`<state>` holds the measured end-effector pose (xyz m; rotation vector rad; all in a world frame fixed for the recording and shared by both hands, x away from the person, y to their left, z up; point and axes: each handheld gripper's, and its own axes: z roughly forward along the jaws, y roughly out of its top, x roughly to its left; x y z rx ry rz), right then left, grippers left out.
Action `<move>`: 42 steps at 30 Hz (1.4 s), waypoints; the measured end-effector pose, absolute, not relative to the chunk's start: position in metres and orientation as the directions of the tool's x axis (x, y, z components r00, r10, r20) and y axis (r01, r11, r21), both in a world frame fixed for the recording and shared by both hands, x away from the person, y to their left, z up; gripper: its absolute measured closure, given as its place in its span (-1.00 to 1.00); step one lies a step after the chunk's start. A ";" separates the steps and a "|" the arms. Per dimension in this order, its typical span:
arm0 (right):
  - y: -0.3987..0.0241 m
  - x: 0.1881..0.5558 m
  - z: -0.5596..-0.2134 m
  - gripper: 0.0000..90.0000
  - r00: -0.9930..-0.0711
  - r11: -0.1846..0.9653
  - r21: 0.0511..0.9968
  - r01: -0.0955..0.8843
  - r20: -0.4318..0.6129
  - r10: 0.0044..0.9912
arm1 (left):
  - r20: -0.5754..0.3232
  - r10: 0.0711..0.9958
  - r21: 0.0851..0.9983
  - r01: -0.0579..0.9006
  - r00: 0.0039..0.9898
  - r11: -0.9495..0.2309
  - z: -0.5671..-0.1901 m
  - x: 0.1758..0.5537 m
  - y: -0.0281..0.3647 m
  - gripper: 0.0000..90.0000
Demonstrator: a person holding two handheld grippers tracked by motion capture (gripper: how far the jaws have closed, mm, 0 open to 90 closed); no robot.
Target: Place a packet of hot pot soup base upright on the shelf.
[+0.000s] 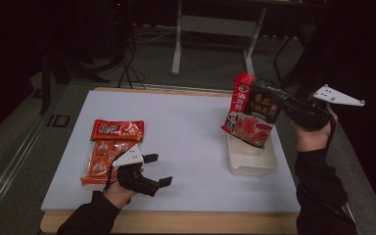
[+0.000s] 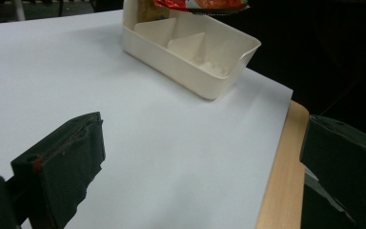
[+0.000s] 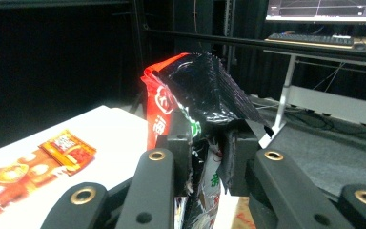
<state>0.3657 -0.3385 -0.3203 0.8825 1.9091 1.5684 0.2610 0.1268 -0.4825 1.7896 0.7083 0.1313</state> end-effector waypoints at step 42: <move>-0.363 0.427 -0.382 0.67 -0.701 0.169 0.966 0.196 0.017 0.713 | -0.242 0.523 0.908 0.381 0.817 -0.174 -0.509 0.249 0.129 -0.96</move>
